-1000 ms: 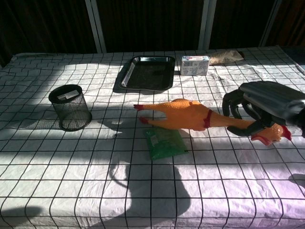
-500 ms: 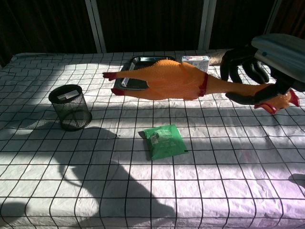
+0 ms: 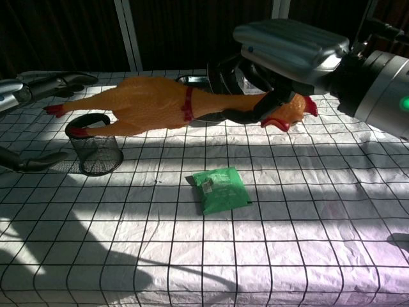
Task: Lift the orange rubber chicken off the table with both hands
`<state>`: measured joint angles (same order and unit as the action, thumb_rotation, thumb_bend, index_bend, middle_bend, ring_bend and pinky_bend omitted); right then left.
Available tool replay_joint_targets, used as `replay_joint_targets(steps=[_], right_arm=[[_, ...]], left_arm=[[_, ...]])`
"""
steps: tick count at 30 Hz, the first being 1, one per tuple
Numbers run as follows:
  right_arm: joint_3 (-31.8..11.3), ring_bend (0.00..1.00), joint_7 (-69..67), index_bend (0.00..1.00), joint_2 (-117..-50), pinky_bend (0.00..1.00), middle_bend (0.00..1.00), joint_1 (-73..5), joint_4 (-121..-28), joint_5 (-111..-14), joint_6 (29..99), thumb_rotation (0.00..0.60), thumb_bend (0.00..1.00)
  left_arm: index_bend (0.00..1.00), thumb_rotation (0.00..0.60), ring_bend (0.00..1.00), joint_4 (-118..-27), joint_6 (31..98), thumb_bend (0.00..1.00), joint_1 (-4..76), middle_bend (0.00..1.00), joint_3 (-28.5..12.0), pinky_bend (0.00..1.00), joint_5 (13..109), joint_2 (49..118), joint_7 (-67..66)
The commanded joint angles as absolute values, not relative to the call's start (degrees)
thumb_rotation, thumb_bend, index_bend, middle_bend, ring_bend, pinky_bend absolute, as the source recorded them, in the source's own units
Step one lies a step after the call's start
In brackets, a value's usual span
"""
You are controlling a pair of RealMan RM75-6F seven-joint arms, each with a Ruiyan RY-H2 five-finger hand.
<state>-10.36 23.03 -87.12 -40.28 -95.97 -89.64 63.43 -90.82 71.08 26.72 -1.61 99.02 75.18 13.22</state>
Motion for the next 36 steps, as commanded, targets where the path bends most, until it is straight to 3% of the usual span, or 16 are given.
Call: replay_joint_targets(steps=[1, 8, 12, 15, 17, 20, 23, 28, 32, 34, 36], right_arm=[[-12.0, 0.77, 27.1, 0.91, -89.8, 0.76, 0.72, -42.7, -96.7, -86.8, 60.7, 0.600, 0.55], [-13.1, 0.77, 33.7, 0.91, -94.6, 0.76, 0.72, -45.3, -96.1, -82.3, 58.6, 0.600, 0.55], [-13.4, 0.77, 35.1, 0.91, -96.7, 0.76, 0.72, -45.9, -95.5, -81.1, 59.2, 0.600, 0.55], [-13.6, 0.77, 34.9, 0.91, -97.5, 0.76, 0.72, -46.0, -95.4, -80.8, 60.1, 0.600, 0.55], [-13.5, 0.77, 34.5, 0.91, -97.5, 0.76, 0.72, -45.9, -95.6, -81.0, 60.7, 0.600, 0.55], [-13.3, 0.77, 33.9, 0.91, -97.1, 0.76, 0.72, -45.7, -96.0, -81.0, 61.2, 0.600, 0.55], [-13.1, 0.77, 33.3, 0.91, -96.7, 0.76, 0.72, -45.6, -96.2, -81.1, 61.7, 0.600, 0.55], [-12.7, 0.77, 32.3, 0.91, -96.0, 0.76, 0.72, -45.3, -96.7, -81.5, 62.3, 0.600, 0.55], [-12.4, 0.77, 31.7, 0.91, -95.5, 0.76, 0.72, -45.2, -96.8, -81.6, 62.7, 0.600, 0.55], [-12.4, 0.77, 31.5, 0.91, -95.4, 0.76, 0.72, -45.2, -96.8, -81.6, 62.8, 0.600, 0.55], [-12.5, 0.77, 31.2, 0.91, -95.2, 0.76, 0.72, -45.1, -96.7, -81.4, 63.0, 0.600, 0.55]], left_arm=[[0.00, 0.600, 0.00, -90.6, 69.8, 0.34, 28.3, 0.00, -2.2, 0.08, 98.3, 76.6, 14.9], [0.00, 0.600, 0.00, -90.6, 68.8, 0.34, 30.5, 0.00, -2.5, 0.12, 98.4, 78.7, 14.5], [0.00, 0.600, 0.03, -91.3, 68.9, 0.34, 30.8, 0.01, -2.4, 0.30, 97.9, 79.4, 14.5], [0.09, 0.600, 0.19, -91.5, 68.2, 0.33, 31.1, 0.16, -2.5, 0.52, 96.6, 79.9, 14.3], [0.18, 0.600, 0.29, -90.8, 68.8, 0.36, 30.9, 0.26, -3.1, 0.61, 95.4, 81.1, 13.6], [0.46, 0.600, 0.54, -89.1, 71.6, 0.53, 30.1, 0.54, -4.4, 0.83, 94.3, 83.8, 12.8], [0.63, 0.600, 0.71, -87.6, 74.3, 0.72, 29.3, 0.72, -5.4, 0.97, 93.5, 86.4, 11.2], [0.74, 0.600, 0.87, -86.2, 77.1, 0.87, 28.9, 0.90, -6.6, 1.00, 93.3, 88.6, 11.2], [0.77, 0.600, 0.90, -85.0, 77.9, 0.88, 29.3, 0.94, -6.4, 1.00, 94.4, 89.2, 10.5], [0.77, 0.600, 0.87, -85.7, 77.1, 0.83, 29.4, 0.93, -6.0, 0.99, 94.1, 88.8, 11.4], [0.68, 0.600, 0.71, -86.0, 75.5, 0.68, 30.2, 0.81, -5.2, 0.81, 94.7, 87.4, 12.5]])
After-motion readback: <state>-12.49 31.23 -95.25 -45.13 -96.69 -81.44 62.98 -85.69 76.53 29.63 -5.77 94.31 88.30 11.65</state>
